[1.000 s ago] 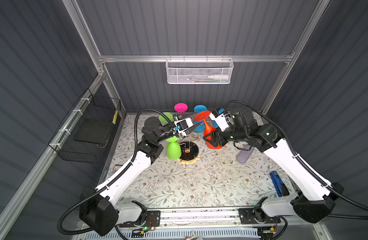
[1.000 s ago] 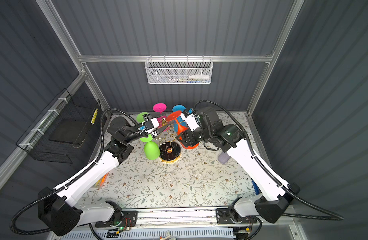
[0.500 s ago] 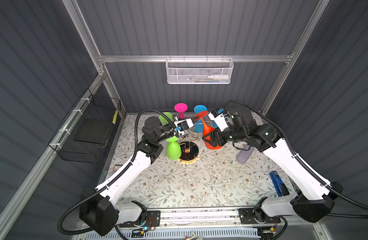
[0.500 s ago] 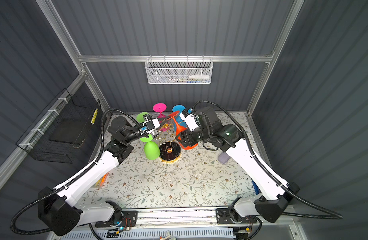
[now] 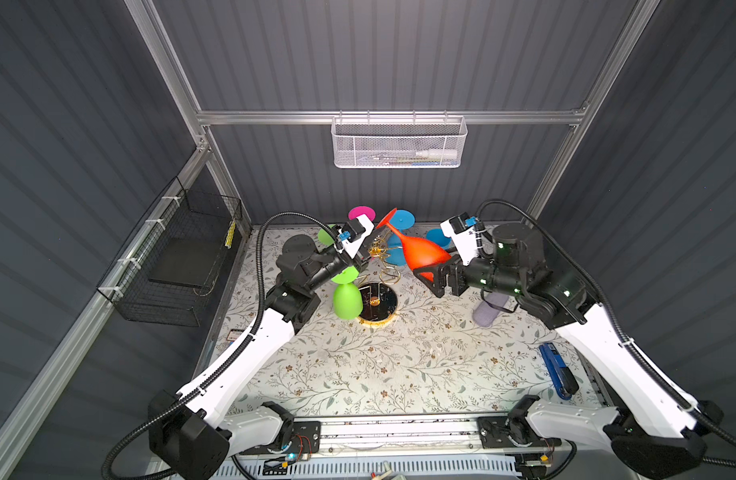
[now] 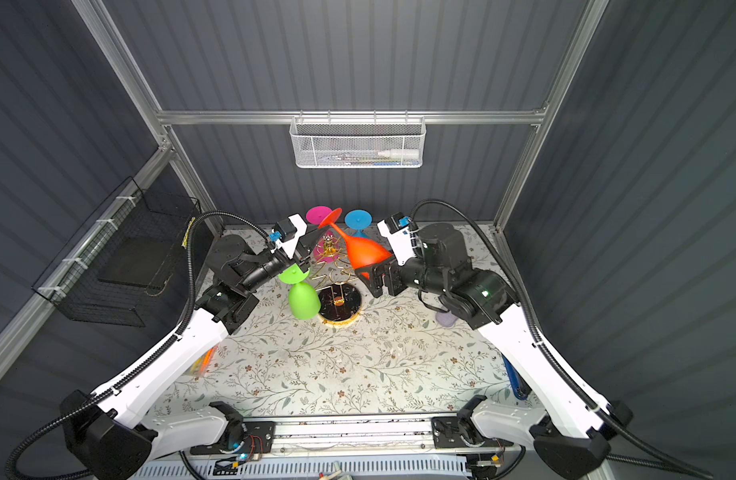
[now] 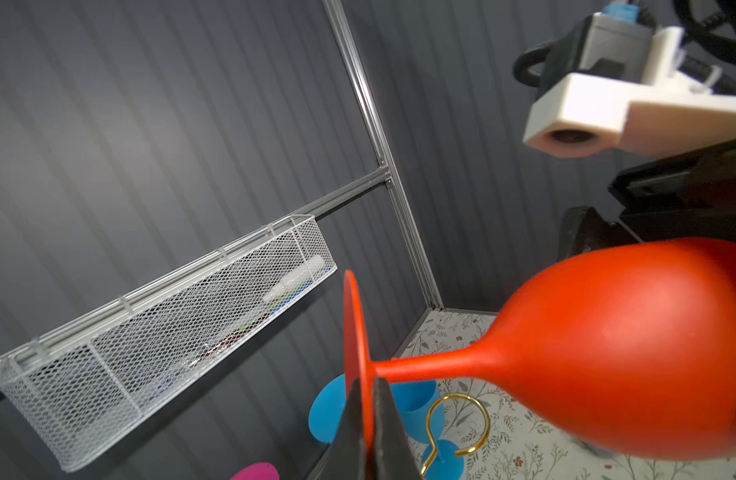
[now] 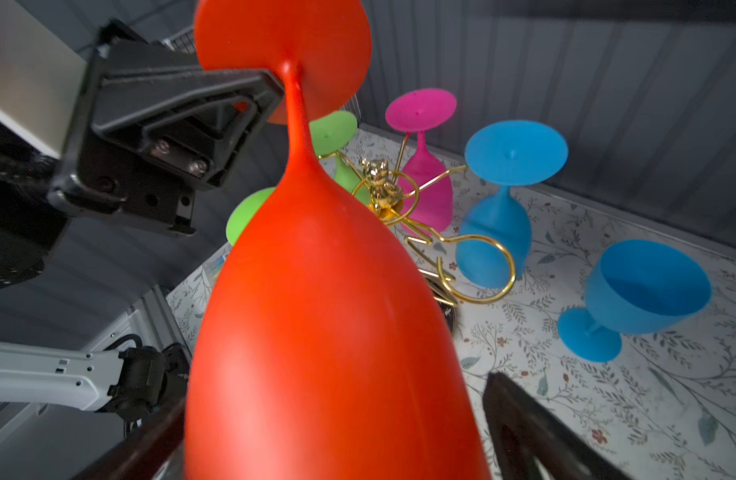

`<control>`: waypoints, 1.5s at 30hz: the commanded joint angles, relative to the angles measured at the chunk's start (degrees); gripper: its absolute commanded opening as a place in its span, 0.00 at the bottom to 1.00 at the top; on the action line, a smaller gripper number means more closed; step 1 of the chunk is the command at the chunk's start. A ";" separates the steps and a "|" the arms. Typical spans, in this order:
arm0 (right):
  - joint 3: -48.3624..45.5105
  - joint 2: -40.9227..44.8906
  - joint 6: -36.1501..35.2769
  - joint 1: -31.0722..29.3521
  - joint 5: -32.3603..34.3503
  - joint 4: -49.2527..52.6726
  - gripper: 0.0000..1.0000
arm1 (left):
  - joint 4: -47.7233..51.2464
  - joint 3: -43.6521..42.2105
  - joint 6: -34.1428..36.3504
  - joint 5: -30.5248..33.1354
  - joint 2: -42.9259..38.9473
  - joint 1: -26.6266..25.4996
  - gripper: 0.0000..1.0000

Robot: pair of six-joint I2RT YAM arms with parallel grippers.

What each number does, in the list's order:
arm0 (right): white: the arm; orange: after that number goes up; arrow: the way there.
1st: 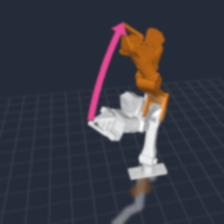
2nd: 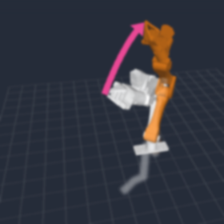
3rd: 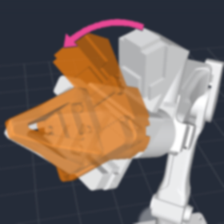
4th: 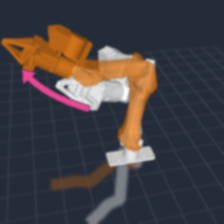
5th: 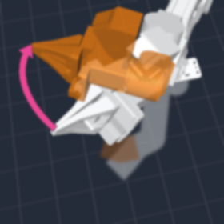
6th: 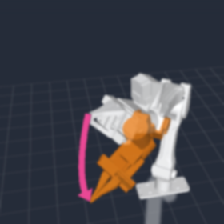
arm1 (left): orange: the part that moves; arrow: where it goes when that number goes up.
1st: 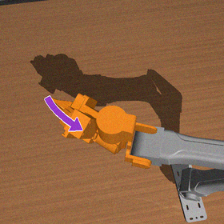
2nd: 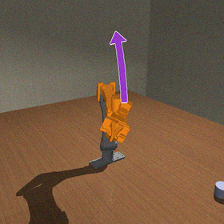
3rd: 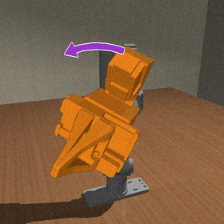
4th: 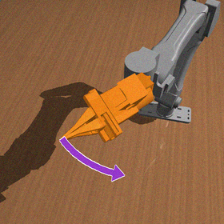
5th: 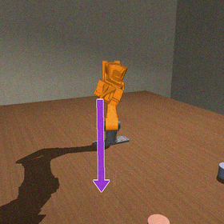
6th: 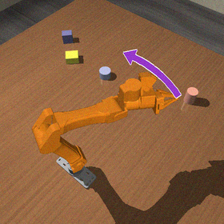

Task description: Take the wine glass off the wine glass rack

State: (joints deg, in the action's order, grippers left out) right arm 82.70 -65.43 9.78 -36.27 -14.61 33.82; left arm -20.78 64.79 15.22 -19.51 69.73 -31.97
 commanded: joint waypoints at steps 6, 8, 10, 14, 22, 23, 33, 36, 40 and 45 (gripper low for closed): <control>-12.04 13.64 9.13 6.91 -6.65 -20.78 0.99 | 5.75 1.07 -20.74 8.91 -1.24 -0.38 0.00; -14.07 16.06 10.20 8.06 -5.85 -21.94 0.97 | 5.27 0.47 -22.87 10.01 -1.68 -0.38 0.00; -15.32 17.67 10.67 8.66 -5.30 -22.14 0.93 | 5.04 0.13 -23.21 10.26 -2.24 -0.38 0.00; -16.60 18.59 11.39 8.94 -2.34 -22.45 0.75 | 5.31 0.60 -23.56 8.13 -2.23 -0.38 0.00; -14.71 14.33 13.13 8.94 0.65 -21.56 0.62 | 5.30 0.42 -23.40 6.58 -2.08 -0.33 0.00; -14.44 13.55 13.44 8.94 0.63 -21.63 0.61 | 5.48 0.59 -23.27 6.44 -2.06 -0.38 0.00; -12.87 7.44 15.10 8.87 -2.24 -25.04 0.49 | 5.48 0.68 -23.13 5.34 -1.88 -0.36 0.00; -12.84 6.42 15.73 8.85 -3.11 -26.23 0.41 | 5.48 0.60 -22.89 5.41 -1.75 -0.29 0.00; -12.50 5.49 16.28 8.79 -4.07 -26.94 0.31 | 5.75 0.41 -22.69 5.55 -1.68 -0.27 0.00; -12.51 5.06 17.05 8.67 -6.38 -27.67 0.19 | 5.66 0.35 -22.46 5.80 -1.49 -0.29 0.00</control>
State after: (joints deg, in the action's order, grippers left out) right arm 68.49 -60.36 26.17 -27.53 -18.76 8.21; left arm -14.52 64.86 -7.31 -13.13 68.62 -31.97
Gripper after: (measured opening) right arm 0.201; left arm 0.062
